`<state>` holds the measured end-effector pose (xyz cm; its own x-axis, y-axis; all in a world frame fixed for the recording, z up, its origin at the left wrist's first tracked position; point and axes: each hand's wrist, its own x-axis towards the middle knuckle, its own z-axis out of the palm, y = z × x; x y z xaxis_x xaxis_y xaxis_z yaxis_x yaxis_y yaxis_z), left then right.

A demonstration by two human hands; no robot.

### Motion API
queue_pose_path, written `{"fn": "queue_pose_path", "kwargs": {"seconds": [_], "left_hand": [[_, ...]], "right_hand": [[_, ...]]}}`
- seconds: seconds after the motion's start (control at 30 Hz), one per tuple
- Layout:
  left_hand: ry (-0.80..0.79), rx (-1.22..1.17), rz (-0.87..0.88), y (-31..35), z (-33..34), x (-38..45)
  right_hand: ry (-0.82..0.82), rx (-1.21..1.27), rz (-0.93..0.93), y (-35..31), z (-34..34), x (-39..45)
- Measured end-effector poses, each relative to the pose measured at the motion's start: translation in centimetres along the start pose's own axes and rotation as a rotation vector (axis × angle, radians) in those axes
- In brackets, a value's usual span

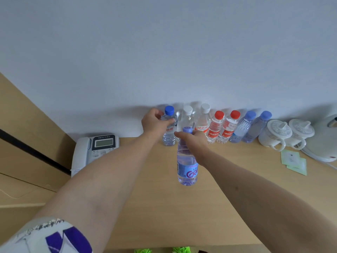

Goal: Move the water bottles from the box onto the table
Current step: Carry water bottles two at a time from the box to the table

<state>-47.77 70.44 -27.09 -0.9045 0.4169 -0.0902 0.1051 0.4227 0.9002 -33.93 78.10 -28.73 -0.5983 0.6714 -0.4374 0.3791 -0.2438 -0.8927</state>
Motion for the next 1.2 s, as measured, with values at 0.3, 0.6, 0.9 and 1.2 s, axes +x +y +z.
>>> {"fn": "queue_pose_path", "kwargs": {"seconds": [0.3,0.6,0.9,1.2], "left_hand": [[0.01,-0.047,-0.034,-1.9,-5.7,1.5],[0.102,0.029,-0.069,-5.1,-11.0,2.3],[0.136,0.042,-0.051,-6.4,-13.5,3.0],[0.14,0.095,-0.038,-6.8,-13.2,3.1]], "right_hand": [[-0.052,-0.151,-0.116,-1.7,5.1,-1.1],[0.017,-0.825,-0.244,-3.3,11.3,-0.6],[0.079,-0.975,-0.297,-5.0,13.3,0.2],[0.018,-0.947,-0.246,-7.3,12.9,1.2]]}}
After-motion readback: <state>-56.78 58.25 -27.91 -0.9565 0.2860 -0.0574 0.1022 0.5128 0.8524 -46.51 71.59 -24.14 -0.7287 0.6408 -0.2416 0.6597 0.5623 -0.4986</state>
